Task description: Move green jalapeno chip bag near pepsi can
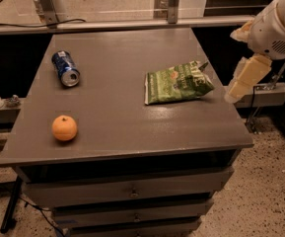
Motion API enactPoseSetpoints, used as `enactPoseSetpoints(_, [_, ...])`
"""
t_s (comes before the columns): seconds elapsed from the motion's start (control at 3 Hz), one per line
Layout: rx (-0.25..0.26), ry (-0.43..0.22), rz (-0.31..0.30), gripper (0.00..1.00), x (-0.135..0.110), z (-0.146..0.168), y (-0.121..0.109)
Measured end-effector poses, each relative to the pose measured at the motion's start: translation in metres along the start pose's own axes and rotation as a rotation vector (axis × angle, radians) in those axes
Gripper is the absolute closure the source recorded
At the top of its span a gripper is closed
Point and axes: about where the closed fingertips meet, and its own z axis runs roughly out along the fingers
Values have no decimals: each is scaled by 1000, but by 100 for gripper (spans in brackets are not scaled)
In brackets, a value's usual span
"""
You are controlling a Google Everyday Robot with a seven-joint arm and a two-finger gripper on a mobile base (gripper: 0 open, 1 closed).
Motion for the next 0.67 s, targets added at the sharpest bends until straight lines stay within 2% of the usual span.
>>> enactPoseSetpoints(0.33, [-19,-81,93,0,17,40,-35])
enactPoseSetpoints(0.67, [-63,-129,196,0,32,83,-53])
